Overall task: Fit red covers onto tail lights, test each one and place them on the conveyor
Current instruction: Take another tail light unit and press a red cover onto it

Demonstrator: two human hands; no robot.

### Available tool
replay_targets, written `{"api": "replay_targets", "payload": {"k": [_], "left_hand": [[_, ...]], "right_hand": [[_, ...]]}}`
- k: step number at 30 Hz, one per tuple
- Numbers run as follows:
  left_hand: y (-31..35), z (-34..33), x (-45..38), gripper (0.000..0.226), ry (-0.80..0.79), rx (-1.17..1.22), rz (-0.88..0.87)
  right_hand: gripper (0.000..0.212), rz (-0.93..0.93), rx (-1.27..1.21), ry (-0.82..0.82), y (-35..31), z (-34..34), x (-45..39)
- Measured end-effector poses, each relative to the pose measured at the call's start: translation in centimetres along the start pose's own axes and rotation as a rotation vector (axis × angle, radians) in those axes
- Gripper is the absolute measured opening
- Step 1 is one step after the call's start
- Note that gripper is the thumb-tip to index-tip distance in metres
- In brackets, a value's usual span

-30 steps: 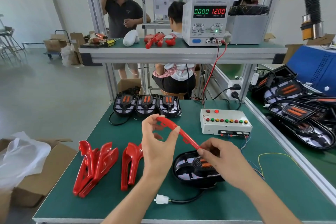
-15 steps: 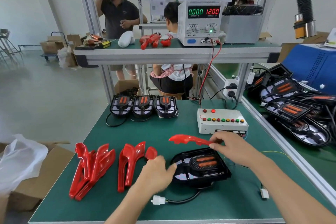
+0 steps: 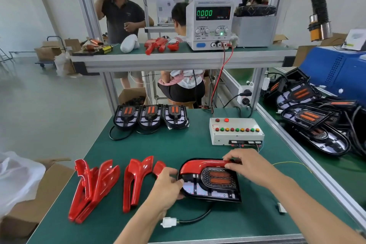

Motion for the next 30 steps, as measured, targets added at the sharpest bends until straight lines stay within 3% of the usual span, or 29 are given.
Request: {"api": "replay_targets", "payload": {"k": [5, 9, 15, 19, 24, 30], "left_hand": [[0.7, -0.9, -0.1, 0.024, -0.148, 0.027, 0.025], [0.6, -1.1, -0.9, 0.021, -0.084, 0.204, 0.043], [0.8, -1.8, -1.5, 0.06, -0.008, 0.226, -0.004], [1.3, -1.8, -1.8, 0.056, 0.002, 0.298, -0.047], [1.3, -1.7, -1.9, 0.033, -0.011, 0.341, -0.116], [1.4, -1.5, -1.2, 0.052, 0.009, 0.382, -0.134]], "right_hand": [[0.015, 0.016, -0.097, 0.086, 0.5, -0.2, 1.0], [0.024, -0.035, -0.194, 0.132, 1.2, -0.5, 1.6], [0.028, -0.003, -0.211, 0.16, 0.1, -0.1, 1.8], [0.028, -0.007, -0.248, 0.172, -0.3, 0.1, 2.1], [0.024, -0.064, -0.423, 0.213, -0.3, -0.4, 2.7], [0.011, -0.187, -0.723, 0.392, 0.2, -2.5, 3.7]]}}
Point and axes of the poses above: each hand's wrist, its own x-axis away from the middle knuckle, its own z-axis out of the back of the hand, y = z × x, the point moved 8 cm from there along -x, towards the middle knuckle, and after that the axes turned 12 degrees about -z, right-handed, at the moved point
